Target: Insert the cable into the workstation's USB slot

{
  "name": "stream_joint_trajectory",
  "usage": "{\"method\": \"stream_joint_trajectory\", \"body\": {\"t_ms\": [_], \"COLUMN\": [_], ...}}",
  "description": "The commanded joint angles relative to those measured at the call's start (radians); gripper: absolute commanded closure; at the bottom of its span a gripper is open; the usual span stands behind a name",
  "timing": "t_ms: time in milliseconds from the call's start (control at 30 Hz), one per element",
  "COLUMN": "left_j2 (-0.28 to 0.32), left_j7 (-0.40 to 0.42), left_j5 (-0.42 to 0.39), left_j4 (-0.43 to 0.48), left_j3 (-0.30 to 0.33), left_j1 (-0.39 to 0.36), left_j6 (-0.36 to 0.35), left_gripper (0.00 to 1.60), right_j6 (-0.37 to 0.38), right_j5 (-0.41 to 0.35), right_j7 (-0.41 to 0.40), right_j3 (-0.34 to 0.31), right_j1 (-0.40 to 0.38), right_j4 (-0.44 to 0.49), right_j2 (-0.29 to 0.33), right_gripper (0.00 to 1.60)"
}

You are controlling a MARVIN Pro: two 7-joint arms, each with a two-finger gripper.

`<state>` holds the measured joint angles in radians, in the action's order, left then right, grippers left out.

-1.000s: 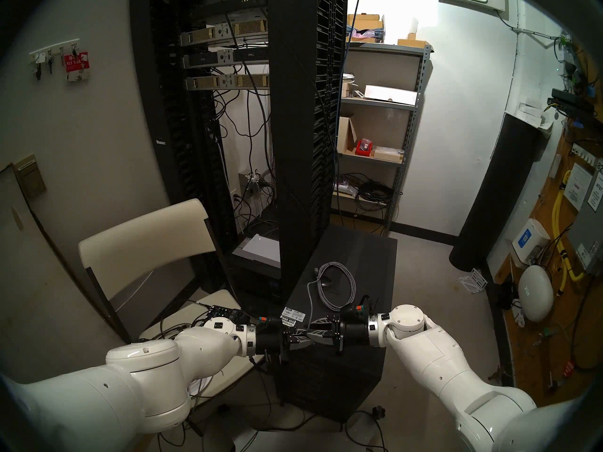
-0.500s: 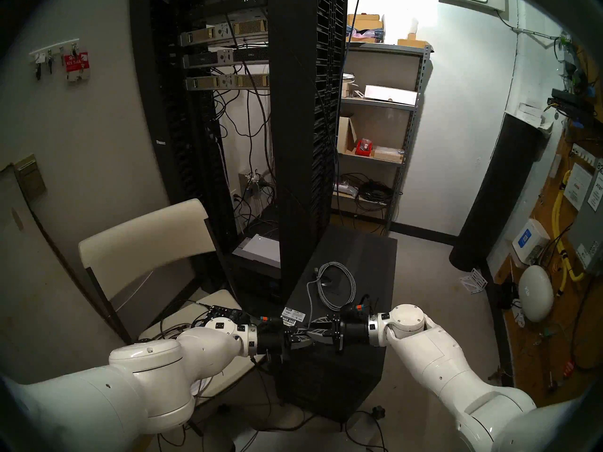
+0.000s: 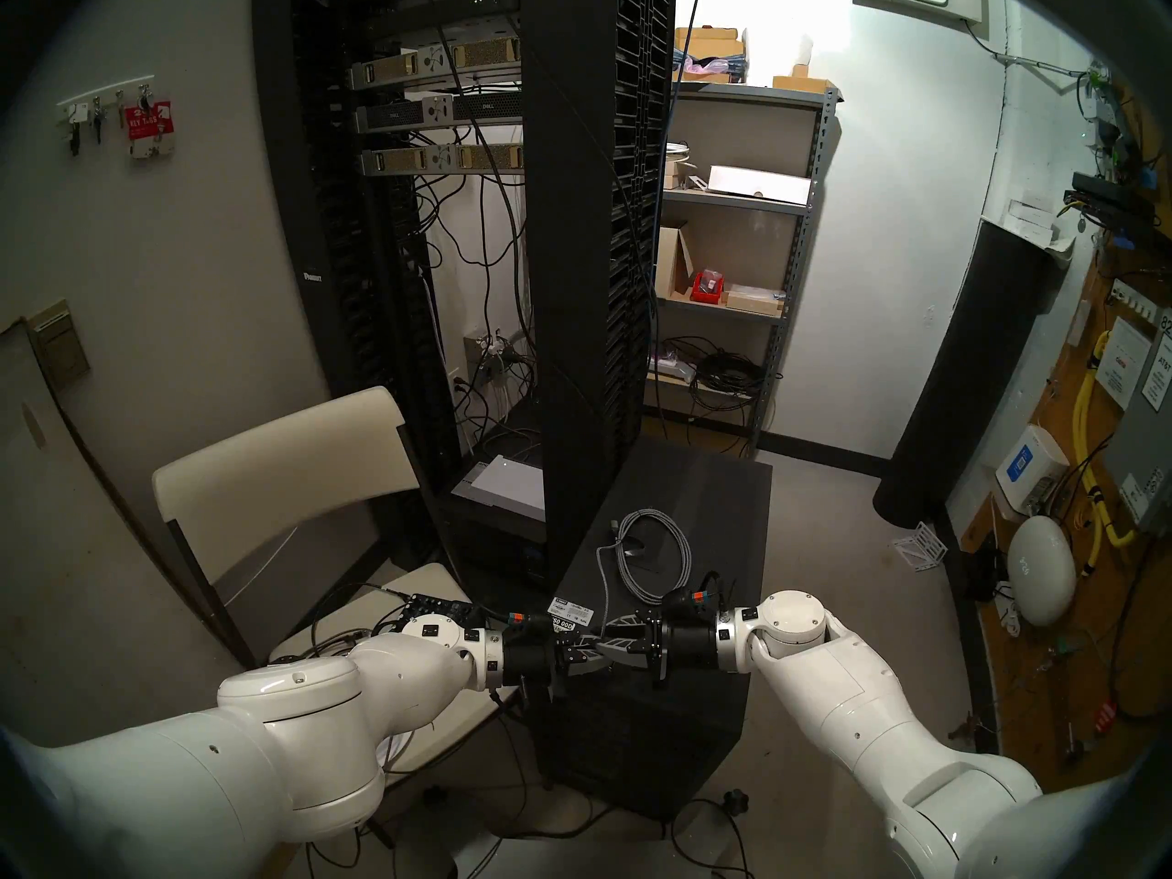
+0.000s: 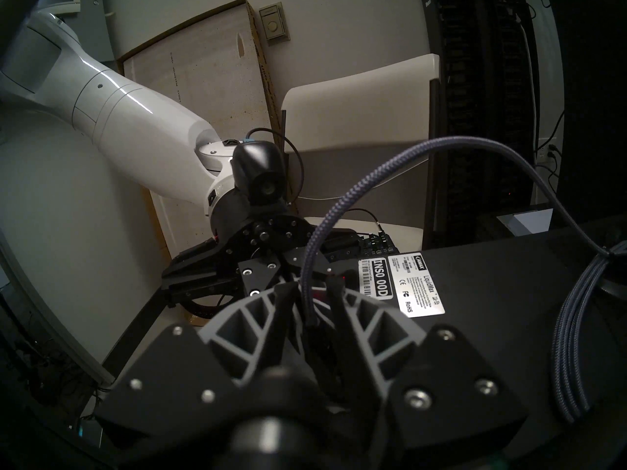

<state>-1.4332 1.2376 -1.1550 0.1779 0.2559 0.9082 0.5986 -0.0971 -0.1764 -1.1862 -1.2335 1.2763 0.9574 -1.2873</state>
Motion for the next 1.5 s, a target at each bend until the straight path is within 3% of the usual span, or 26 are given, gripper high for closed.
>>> {"method": "stream_joint_trajectory", "body": {"t_ms": [0,1467], "left_j2": [-0.011,-0.027], "left_j7": [0.045,0.014], "left_j5": [0.008,0.067], "left_j4": [-0.002,-0.040], "left_j3": [-0.008,-0.072], "left_j1": [-0.024,-0.045], "left_j6": [-0.001,0.024], "left_gripper": [1.60,1.60], "right_j6": [0.002,-0.002], "right_j5": [-0.004,0.008], "right_j7": [-0.001,-0.007], "right_j3": [-0.001,-0.014], "right_j1": [-0.002,0.003], "right_j4": [0.023,0.027], "right_j2": [-0.004,-0.009], "right_gripper": [0.83,0.82]}}
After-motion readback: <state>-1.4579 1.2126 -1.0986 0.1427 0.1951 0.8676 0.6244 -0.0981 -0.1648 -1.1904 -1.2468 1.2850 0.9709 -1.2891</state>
